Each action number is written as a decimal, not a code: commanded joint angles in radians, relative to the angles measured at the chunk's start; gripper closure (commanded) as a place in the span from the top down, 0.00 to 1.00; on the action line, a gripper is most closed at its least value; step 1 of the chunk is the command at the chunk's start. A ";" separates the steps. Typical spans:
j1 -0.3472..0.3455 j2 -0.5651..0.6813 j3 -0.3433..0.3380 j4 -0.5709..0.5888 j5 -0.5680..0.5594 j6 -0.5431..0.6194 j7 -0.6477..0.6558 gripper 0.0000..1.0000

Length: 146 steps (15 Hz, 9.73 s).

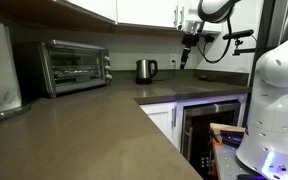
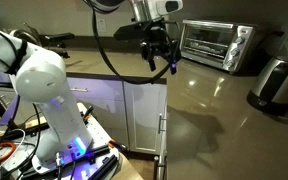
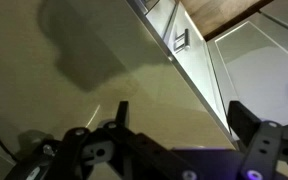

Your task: Open the door of the oven

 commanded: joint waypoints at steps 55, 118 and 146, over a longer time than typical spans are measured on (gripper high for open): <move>0.461 0.593 -0.165 0.402 0.577 0.738 -0.334 1.00; 1.496 0.780 -0.841 0.624 0.889 1.199 -0.600 0.00; 1.029 0.930 -0.518 0.587 0.527 1.214 -0.288 0.00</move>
